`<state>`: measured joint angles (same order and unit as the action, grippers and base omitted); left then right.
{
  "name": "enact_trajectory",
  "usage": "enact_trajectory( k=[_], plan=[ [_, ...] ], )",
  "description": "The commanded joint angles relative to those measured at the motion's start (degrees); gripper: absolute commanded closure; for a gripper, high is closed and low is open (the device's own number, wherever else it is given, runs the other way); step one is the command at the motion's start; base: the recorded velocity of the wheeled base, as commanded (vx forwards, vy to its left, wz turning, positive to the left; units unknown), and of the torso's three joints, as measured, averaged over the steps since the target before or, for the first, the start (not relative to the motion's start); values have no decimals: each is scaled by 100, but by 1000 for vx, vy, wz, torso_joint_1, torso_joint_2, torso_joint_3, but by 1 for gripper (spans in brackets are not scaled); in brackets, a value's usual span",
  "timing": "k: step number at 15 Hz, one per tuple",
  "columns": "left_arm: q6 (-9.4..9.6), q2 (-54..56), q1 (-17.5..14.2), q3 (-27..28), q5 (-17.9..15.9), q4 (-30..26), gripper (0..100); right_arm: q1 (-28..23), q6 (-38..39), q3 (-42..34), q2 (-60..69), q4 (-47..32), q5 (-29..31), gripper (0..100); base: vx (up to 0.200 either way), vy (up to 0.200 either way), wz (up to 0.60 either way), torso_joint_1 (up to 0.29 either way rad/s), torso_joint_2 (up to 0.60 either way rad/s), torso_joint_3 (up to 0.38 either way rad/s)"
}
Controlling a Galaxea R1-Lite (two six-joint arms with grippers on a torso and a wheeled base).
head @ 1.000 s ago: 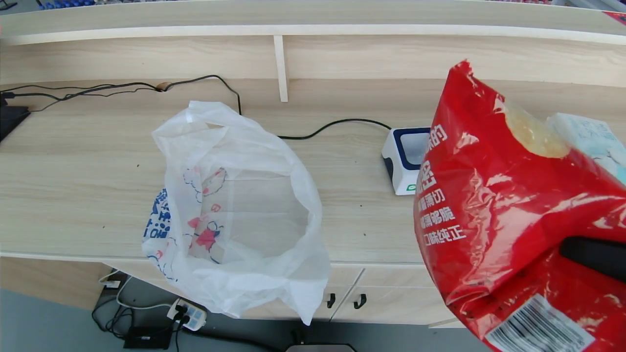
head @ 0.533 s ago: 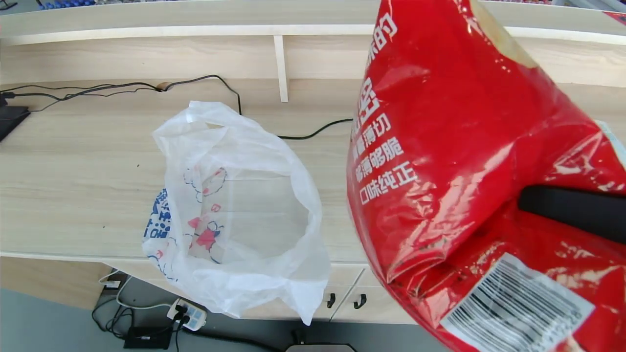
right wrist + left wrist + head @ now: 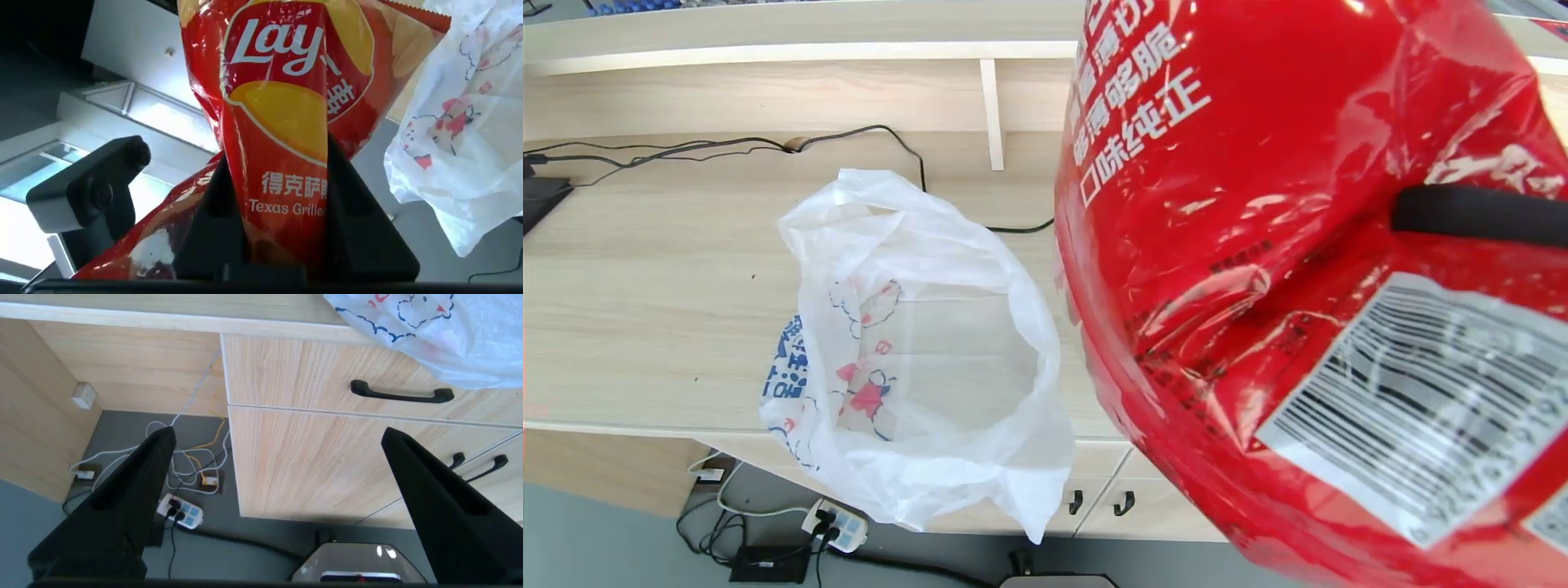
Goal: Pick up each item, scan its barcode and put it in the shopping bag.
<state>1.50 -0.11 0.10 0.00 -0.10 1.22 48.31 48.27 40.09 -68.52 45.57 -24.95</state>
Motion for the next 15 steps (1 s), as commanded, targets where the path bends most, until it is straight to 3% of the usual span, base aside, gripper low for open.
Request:
enact_trajectory(
  k=[1, 4, 5, 7, 8, 9, 10, 15],
  plan=[
    [-1, 2, -1, 0, 1, 1, 0, 3, 50, -37, -12, 22, -1, 100, 0, 0, 0, 0, 0, 0],
    [-1, -7, -1, 0, 1, 1, 0, -182, -424, -72, 85, -13, 483, 100, 0, 0, 0, 0, 0, 0],
    [-1, 2, -1, 0, 1, 1, 0, -507, -1083, -37, -30, -13, 887, 100, 0, 0, 0, 0, 0, 0],
    [-1, 2, -1, 0, 1, 1, 0, -1298, -1953, 33, -232, -13, 1054, 100, 0, 0, 0, 0, 0, 0],
    [-1, 2, -1, 0, 1, 1, 0, -2458, -3070, 271, -610, -30, 1098, 100, 0, 0, 0, 0, 0, 0],
    [-1, 2, -1, 0, 1, 1, 0, -3223, -4195, 482, -873, -13, 1133, 100, 0, 0, 0, 0, 0, 0],
    [-1, 2, -1, 0, 1, 1, 0, -3601, -5065, 763, -1058, -22, 1116, 100, 0, 0, 0, 0, 0, 0],
    [-1, 2, -1, 0, 1, 1, 0, -3609, -7939, 1282, -1524, -13, 1353, 100, 0, 0, 0, 0, 0, 0]
  ],
)
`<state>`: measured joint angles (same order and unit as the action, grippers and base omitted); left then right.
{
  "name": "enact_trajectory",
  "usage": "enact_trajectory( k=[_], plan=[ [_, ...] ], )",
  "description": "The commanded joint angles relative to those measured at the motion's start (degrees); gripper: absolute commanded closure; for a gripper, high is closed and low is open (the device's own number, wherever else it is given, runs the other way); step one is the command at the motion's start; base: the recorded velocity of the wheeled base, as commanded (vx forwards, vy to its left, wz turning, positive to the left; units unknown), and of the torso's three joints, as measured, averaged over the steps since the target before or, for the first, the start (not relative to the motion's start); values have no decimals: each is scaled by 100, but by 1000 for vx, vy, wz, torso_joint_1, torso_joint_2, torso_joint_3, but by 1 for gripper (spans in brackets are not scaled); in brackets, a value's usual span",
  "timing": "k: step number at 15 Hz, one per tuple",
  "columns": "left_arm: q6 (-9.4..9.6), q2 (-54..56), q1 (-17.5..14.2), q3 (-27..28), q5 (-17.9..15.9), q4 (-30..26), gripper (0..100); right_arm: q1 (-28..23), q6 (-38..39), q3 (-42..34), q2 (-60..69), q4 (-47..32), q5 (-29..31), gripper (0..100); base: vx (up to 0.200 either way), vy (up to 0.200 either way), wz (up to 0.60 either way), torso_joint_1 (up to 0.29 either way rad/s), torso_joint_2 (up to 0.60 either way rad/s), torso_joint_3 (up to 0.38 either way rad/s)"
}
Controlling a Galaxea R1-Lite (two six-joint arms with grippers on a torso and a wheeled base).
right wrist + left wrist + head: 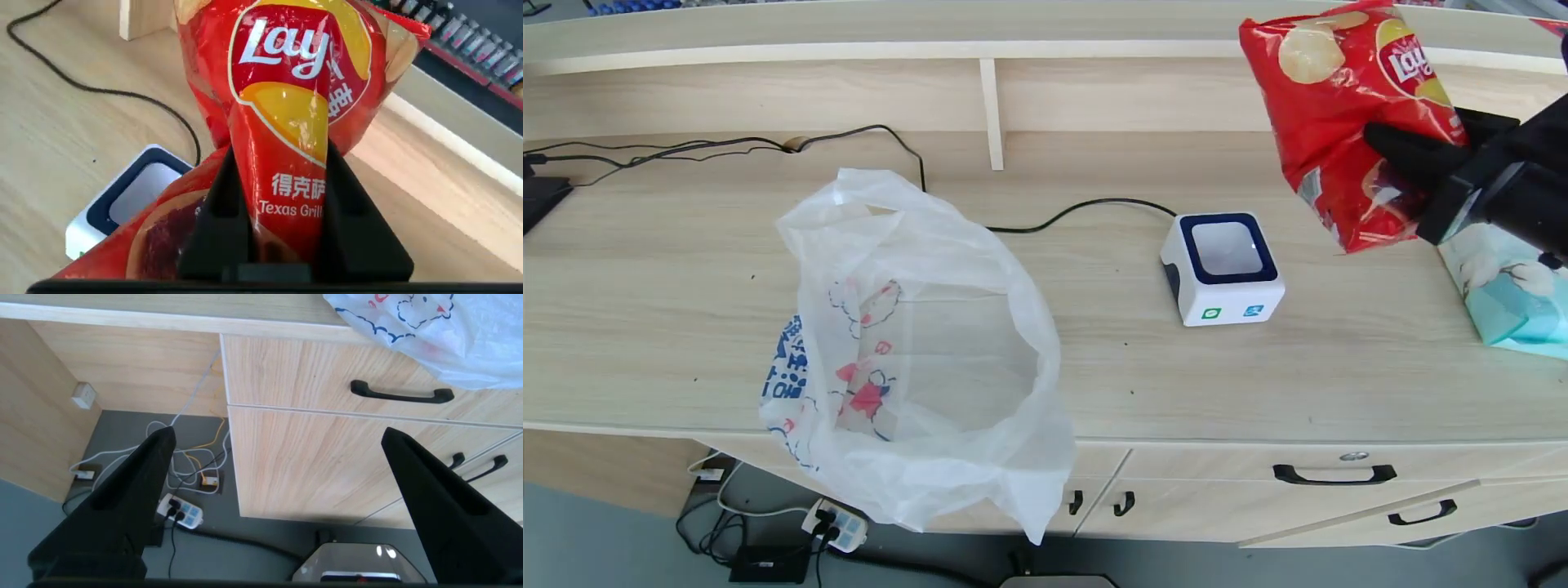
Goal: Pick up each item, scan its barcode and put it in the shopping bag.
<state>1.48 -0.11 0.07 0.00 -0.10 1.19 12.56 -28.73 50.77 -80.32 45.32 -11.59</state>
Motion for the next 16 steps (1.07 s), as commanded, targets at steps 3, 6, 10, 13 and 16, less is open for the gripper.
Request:
enact_trajectory(
  k=[3, 6, 10, 13, 16],
  plan=[
    [2, 2, 1, 0, 1, 4, 0, 529, -1029, 187, -440, 3, 140, 100, 0, 0, 0, 0, 0, 0],
    [2, 2, 1, 0, 1, 4, 0, 722, -1495, 20, -493, 11, 184, 100, 0, 0, 0, 0, 0, 0],
    [2, 2, 1, 0, 1, 4, 0, 924, -1899, -147, -616, 47, 184, 100, 0, 0, 0, 0, 0, 0],
    [2, 2, 1, 0, 1, 4, 0, 915, -1855, -287, -616, 91, 236, 100, 0, 0, 0, 0, 0, 0],
    [2, 2, 1, 0, 1, 4, 0, 933, -1583, -252, -440, 117, 377, 100, 0, 0, 0, 0, 0, 0]
  ],
)
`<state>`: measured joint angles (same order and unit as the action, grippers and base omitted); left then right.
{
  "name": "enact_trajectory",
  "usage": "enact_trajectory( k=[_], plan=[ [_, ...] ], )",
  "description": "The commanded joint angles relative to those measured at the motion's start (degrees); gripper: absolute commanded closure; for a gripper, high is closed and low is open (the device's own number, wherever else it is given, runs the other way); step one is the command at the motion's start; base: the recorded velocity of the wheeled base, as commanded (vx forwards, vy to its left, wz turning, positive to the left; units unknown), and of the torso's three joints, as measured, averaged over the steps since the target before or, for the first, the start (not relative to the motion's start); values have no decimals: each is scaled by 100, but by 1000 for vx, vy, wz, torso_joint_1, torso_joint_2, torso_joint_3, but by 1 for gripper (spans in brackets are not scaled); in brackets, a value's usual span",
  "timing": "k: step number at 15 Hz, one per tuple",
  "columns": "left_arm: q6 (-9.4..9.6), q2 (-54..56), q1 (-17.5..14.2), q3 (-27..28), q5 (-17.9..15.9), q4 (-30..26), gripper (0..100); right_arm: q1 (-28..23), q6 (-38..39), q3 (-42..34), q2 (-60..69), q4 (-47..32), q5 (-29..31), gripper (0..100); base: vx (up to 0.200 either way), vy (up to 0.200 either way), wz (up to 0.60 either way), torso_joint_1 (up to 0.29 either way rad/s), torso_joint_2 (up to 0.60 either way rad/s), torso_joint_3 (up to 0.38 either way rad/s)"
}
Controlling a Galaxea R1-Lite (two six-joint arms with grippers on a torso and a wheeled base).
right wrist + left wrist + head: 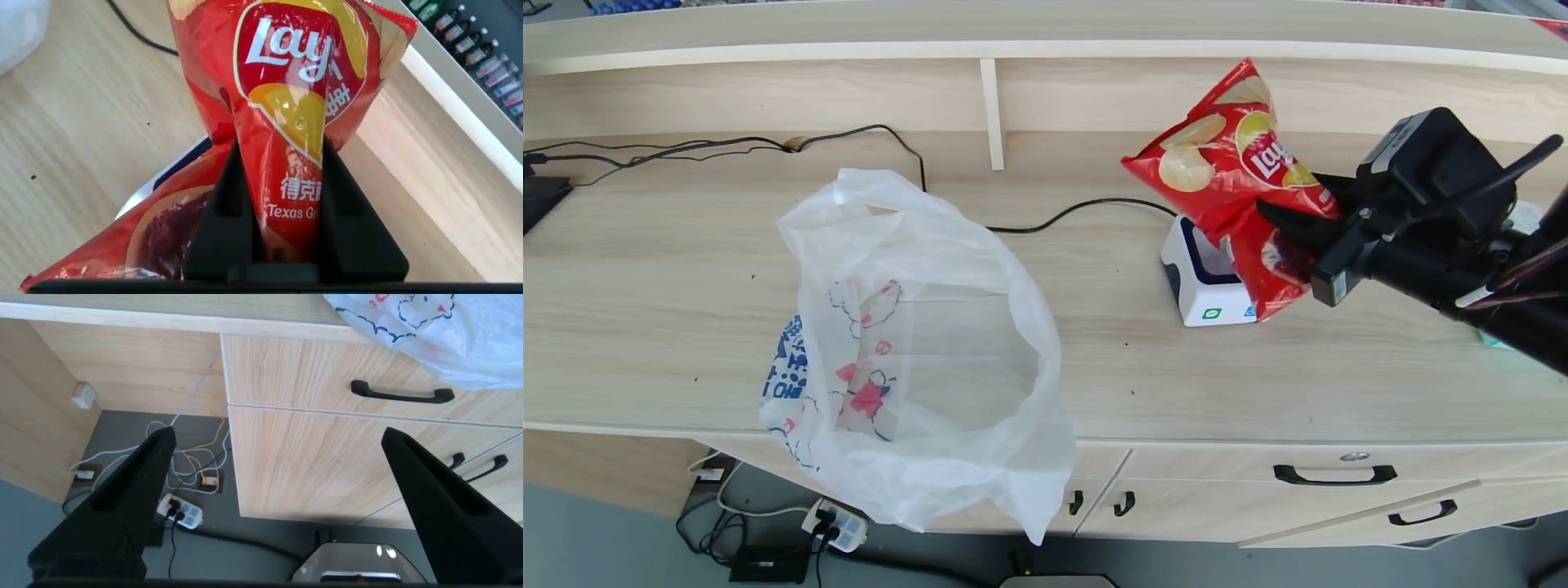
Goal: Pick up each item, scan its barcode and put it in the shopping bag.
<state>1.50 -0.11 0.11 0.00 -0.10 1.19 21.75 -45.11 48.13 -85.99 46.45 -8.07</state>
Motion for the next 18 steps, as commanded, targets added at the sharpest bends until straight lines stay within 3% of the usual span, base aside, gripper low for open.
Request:
enact_trajectory(
  k=[1, 3, 13, 16, 18],
  plan=[
    [-1, 2, -2, 0, 1, 4, 0, 66, 248, -40, 241, 5, 95, 100, 0, 0, 0, 0, 0, 0],
    [-1, 2, -2, 0, 1, 4, 0, 207, 520, -84, 417, 5, 113, 100, 0, 0, 0, 0, 0, 0],
    [-1, 2, -2, 0, 1, 4, 0, 374, 1171, -436, 830, -4, 130, 100, 0, 0, 600, 3, 2, 1],
    [-1, 2, -2, 0, 1, 4, 0, 1490, 2006, -867, 522, 31, 192, 100, 0, 0, 0, 0, 0, 0],
    [-1, 2, -2, 0, 1, 4, 0, 1771, 2436, -1095, 452, 181, 508, 100, 0, 0, 0, 0, 0, 0]
  ],
)
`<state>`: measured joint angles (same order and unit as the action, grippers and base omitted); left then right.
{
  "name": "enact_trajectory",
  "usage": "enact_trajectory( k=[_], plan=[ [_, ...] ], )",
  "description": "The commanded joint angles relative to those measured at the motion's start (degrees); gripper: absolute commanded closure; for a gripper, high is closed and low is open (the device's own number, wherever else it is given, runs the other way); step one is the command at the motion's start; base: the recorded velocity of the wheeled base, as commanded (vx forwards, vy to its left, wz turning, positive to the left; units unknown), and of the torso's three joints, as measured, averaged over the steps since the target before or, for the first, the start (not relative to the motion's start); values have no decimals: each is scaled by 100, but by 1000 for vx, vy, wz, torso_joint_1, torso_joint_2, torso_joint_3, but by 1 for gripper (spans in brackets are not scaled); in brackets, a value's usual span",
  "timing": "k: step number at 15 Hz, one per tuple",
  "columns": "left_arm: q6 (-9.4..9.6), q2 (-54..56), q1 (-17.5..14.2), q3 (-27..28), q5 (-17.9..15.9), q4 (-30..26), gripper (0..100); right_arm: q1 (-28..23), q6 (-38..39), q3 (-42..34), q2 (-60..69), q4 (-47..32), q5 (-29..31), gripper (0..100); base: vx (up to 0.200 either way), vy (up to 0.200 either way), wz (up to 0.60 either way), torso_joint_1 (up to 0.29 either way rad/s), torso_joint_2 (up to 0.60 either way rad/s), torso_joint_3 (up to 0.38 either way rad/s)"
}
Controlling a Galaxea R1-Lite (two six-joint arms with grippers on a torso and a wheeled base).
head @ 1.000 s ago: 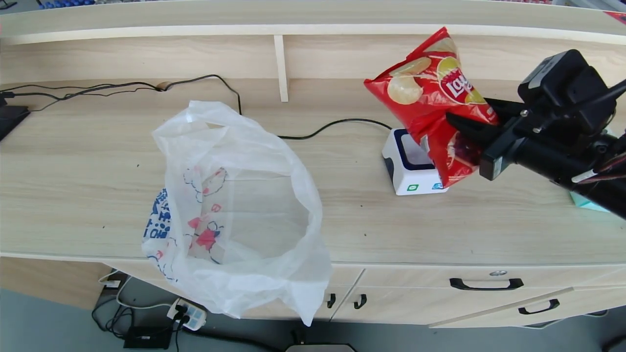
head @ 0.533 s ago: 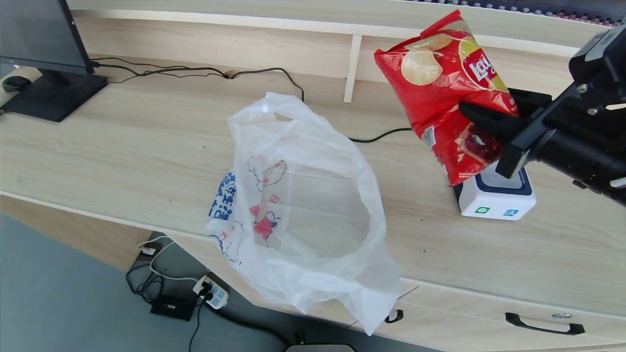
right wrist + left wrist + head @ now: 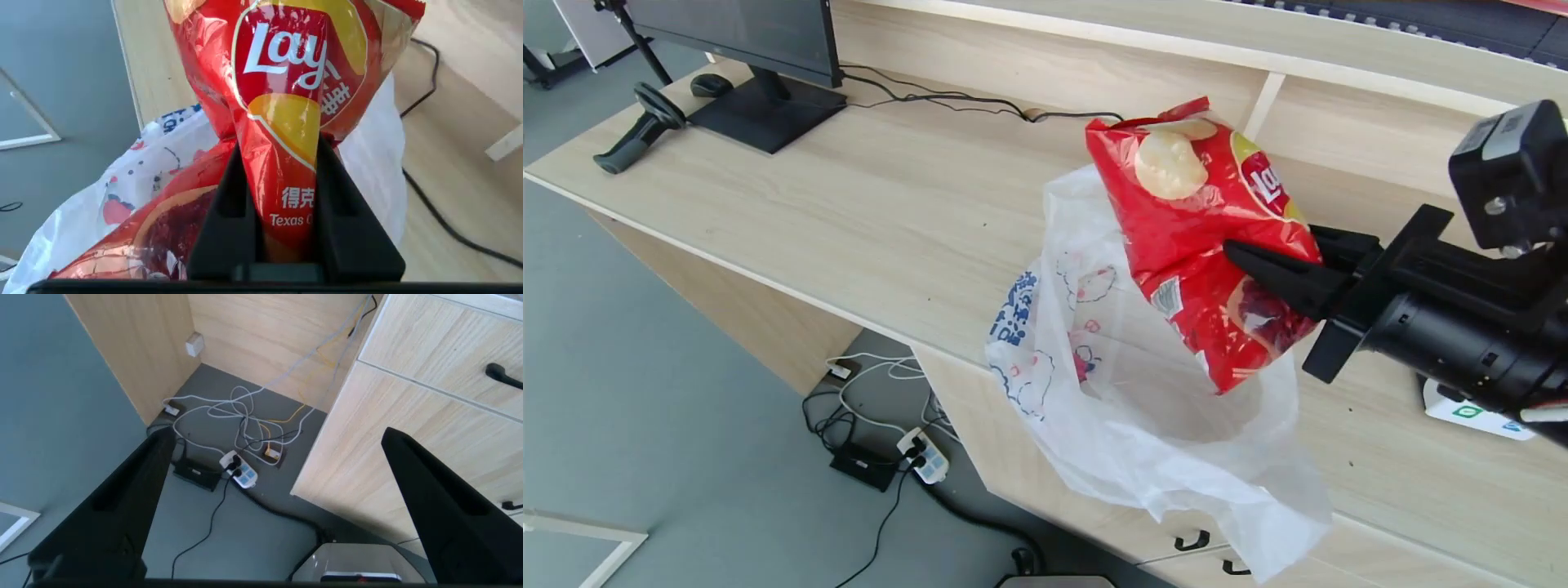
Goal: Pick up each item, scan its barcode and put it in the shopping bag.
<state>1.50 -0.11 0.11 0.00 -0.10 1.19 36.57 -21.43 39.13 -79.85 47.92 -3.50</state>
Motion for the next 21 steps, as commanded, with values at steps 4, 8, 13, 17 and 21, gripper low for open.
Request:
enact_trajectory(
  k=[4, 8, 13, 17, 21],
  plan=[
    [-1, 2, -2, 0, 1, 4, 0, 544, 245, -573, -321, 147, 113, 100, 0, 0, 0, 0, 0, 0],
    [-1, 2, -2, 0, 1, 4, 0, 562, 86, -222, -637, 525, 121, 100, 0, 0, 0, 0, 0, 0],
    [-1, 2, -2, 0, 1, 4, 0, 535, 122, -547, -769, 683, 148, 100, 0, 0, 0, 0, 0, 0],
    [-1, 2, -2, 0, 1, 4, 0, 289, 95, -661, -883, 771, 262, 100, 0, 0, 0, 0, 0, 0],
    [-1, 2, -2, 0, 1, 4, 0, -98, 95, -529, -910, 771, 262, 100, 0, 0, 0, 0, 0, 0]
  ],
)
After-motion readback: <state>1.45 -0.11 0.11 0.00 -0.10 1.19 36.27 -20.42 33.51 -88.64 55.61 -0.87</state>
